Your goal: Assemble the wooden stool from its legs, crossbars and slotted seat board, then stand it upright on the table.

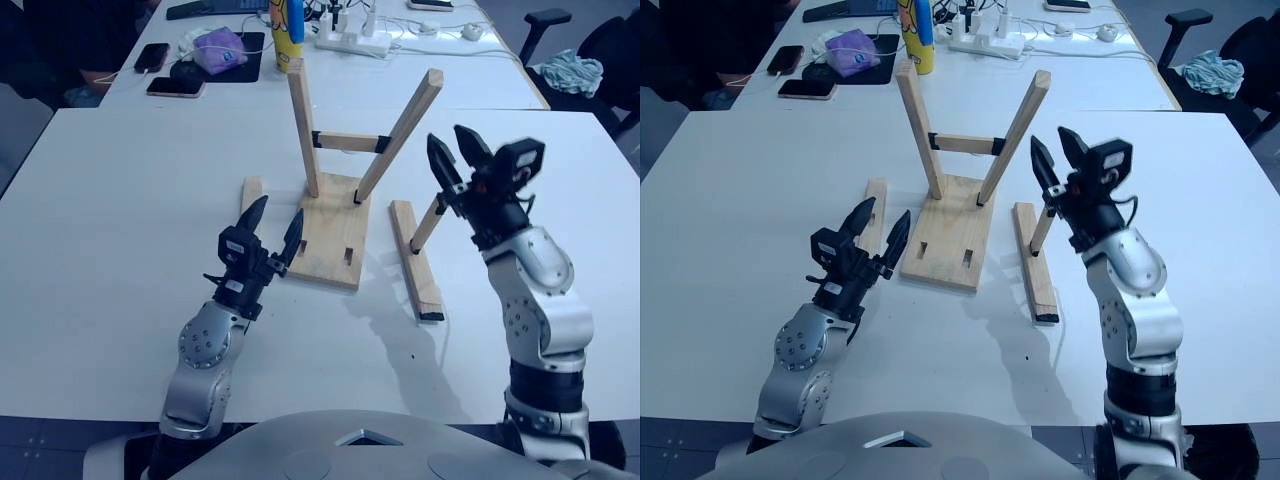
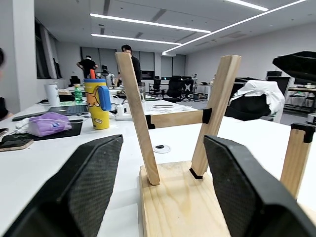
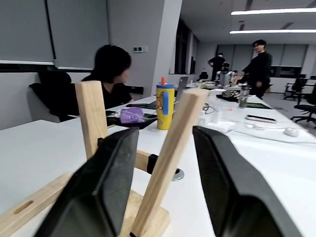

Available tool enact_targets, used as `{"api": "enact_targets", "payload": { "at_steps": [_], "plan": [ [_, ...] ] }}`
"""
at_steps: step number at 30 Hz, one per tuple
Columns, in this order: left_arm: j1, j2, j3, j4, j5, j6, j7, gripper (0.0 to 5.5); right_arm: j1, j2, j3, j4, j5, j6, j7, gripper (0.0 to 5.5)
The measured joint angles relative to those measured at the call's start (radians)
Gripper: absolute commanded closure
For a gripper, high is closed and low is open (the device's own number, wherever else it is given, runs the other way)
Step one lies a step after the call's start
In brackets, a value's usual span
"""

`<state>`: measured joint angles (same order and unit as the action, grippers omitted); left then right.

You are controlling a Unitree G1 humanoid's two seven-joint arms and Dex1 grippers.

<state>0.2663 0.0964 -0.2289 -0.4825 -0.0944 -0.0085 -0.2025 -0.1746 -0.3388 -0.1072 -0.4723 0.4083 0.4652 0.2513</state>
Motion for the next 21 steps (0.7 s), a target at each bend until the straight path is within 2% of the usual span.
{"api": "enact_targets", "payload": {
  "at_steps": [5,10,17,21],
  "plan": [
    [-0.003,-0.01,-0.005,0.02,0.009,-0.02,0.005,2.48,0.012,0.003,-0.006,0.015,-0.029,0.137,-0.081,3.46],
    [0.004,-0.006,-0.005,0.02,0.009,-0.021,0.002,2.48,0.106,0.021,-0.047,-0.047,-0.007,0.201,-0.107,3.46],
    [0.02,0.002,-0.009,0.0,0.007,-0.01,-0.002,2.48,0.168,0.062,-0.042,-0.149,0.042,0.273,-0.126,3.46],
    [0.022,0.008,-0.01,-0.003,0.005,0.001,-0.007,2.48,0.178,0.073,-0.041,-0.164,0.041,0.292,-0.145,4.04]
  ]
}}
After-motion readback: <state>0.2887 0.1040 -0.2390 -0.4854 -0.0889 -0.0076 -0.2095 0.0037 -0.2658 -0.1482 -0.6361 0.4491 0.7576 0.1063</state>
